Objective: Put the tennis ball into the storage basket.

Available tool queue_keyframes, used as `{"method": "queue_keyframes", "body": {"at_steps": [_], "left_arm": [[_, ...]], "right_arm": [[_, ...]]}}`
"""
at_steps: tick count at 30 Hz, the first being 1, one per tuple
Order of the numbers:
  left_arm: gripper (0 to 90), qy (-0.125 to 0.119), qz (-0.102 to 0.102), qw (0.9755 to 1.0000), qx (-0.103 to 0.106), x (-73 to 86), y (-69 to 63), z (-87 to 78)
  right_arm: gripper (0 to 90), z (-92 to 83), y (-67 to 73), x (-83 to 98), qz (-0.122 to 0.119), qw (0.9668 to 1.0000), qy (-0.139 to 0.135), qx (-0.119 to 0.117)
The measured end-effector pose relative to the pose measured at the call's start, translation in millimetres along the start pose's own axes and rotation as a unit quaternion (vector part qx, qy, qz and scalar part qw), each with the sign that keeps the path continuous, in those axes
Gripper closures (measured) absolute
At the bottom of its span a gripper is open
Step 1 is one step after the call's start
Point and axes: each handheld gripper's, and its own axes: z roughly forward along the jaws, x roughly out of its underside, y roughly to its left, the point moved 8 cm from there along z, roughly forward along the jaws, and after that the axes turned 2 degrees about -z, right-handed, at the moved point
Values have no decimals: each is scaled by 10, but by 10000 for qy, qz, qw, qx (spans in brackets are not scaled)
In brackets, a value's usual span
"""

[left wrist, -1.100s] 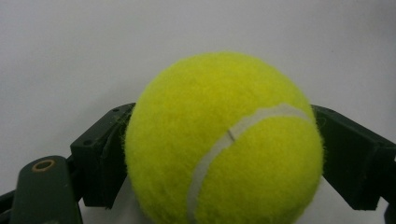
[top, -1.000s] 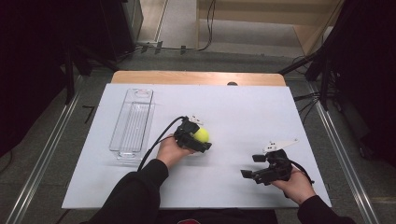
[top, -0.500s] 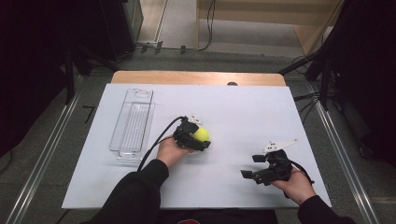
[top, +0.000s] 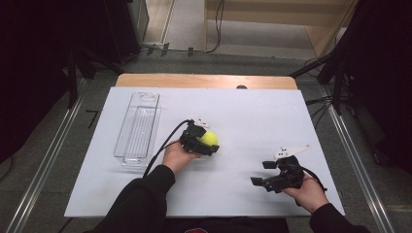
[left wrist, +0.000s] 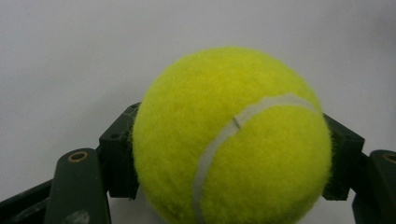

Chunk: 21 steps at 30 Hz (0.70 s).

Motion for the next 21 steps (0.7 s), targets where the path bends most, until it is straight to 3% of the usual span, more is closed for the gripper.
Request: {"method": "queue_keyframes", "body": {"at_steps": [6, 21], "left_arm": [[268, 7, -169, 9997, 171, -24, -20, -47], [269, 38, -27, 9997, 257, -92, -90, -182]], "right_arm": [[128, 1, 4, -3, -11, 10000, -7, -4], [128, -4, 1, 0, -9, 10000, -15, 12]]}}
